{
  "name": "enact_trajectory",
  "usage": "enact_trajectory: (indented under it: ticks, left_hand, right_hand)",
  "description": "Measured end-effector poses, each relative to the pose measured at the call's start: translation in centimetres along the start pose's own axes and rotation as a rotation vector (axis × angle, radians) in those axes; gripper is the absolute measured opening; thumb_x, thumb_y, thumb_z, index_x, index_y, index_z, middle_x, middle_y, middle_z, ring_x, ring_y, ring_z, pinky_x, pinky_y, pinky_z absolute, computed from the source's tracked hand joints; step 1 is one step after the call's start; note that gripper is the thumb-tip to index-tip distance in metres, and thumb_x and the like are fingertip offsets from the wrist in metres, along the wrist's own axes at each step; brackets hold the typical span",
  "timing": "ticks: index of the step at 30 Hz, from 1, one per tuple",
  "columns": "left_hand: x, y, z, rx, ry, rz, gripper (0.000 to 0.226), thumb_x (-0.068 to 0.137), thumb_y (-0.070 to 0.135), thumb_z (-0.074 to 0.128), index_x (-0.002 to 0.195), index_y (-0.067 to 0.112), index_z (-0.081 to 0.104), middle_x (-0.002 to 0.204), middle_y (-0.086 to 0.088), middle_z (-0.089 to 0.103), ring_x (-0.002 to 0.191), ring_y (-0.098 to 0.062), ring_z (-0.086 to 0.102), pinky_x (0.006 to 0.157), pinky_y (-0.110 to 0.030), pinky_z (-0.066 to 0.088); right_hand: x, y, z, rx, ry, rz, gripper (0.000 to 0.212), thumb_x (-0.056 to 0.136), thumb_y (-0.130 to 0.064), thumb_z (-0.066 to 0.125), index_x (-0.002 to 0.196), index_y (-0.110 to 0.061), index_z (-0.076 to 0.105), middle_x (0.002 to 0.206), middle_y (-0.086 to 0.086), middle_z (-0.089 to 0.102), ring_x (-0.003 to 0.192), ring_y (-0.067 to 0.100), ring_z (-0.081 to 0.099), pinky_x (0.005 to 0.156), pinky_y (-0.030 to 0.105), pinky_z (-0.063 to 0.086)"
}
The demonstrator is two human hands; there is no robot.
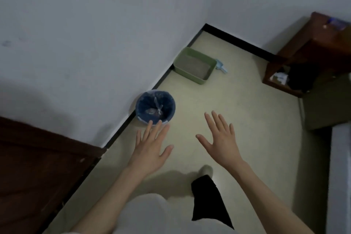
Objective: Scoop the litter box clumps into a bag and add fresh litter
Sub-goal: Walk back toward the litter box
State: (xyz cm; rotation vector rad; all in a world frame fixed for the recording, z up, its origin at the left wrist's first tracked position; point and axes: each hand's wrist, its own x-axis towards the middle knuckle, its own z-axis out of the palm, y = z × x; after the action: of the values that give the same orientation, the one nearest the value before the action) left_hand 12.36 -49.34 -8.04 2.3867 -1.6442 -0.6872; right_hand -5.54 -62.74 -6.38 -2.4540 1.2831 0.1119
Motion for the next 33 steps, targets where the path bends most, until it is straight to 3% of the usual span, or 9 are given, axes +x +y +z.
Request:
enact_trajectory:
  ticks: [3, 7, 15, 29, 33]
  left_hand:
    - [5.0, 3.9, 1.2, 0.010, -0.029, 0.010, 0.081, 0.073, 0.066, -0.004, 0.147, 0.033, -0.005, 0.156, 0.008, -0.011, 0.138, -0.011, -0.023, 0.112, -0.040, -0.014]
    - [11.6, 9.7, 3.7, 0.011, -0.066, -0.019, 0.087, 0.070, 0.076, -0.007, 0.146, 0.035, -0.004, 0.157, 0.006, -0.005, 0.143, -0.018, -0.014, 0.114, -0.042, -0.010]
    - [24.7, 20.2, 3.0, -0.026, -0.060, -0.041, 0.086, 0.069, 0.068, -0.003, 0.148, 0.032, 0.001, 0.158, 0.005, -0.001, 0.144, -0.017, -0.010, 0.115, -0.043, -0.008]
    - [47.7, 23.3, 7.4, -0.105, -0.139, -0.248, 0.090, 0.067, 0.068, -0.005, 0.148, 0.030, 0.001, 0.158, 0.003, -0.001, 0.145, -0.019, -0.007, 0.116, -0.047, 0.000]
    - [53.0, 24.0, 7.9, -0.162, -0.125, -0.335, 0.090, 0.067, 0.069, -0.003, 0.148, 0.030, 0.003, 0.158, 0.004, 0.001, 0.145, -0.019, -0.005, 0.117, -0.047, 0.000]
  right_hand:
    - [2.9, 5.5, -1.6, 0.019, -0.010, 0.049, 0.085, 0.075, -0.073, 0.006, 0.150, -0.031, 0.003, 0.159, -0.002, 0.002, 0.147, 0.019, -0.002, 0.118, 0.046, 0.003]
    - [7.4, 13.9, -5.0, 0.038, -0.019, 0.062, 0.071, 0.092, -0.059, 0.031, 0.150, -0.030, 0.002, 0.159, -0.002, 0.000, 0.147, 0.018, -0.004, 0.118, 0.045, 0.001]
    - [15.6, 26.6, -11.8, 0.040, -0.027, 0.053, 0.071, 0.092, -0.056, 0.033, 0.150, -0.028, 0.002, 0.159, -0.001, 0.001, 0.147, 0.016, -0.006, 0.119, 0.039, -0.004]
    - [39.6, 37.8, -13.5, -0.040, -0.248, -0.086, 0.072, 0.092, -0.058, 0.033, 0.150, -0.029, 0.002, 0.159, -0.002, 0.000, 0.147, 0.017, -0.005, 0.118, 0.039, -0.004]
    - [45.9, 39.7, -13.0, -0.075, -0.318, -0.167, 0.077, 0.086, -0.067, 0.024, 0.150, -0.029, 0.003, 0.159, 0.000, 0.003, 0.147, 0.019, -0.002, 0.118, 0.041, -0.001]
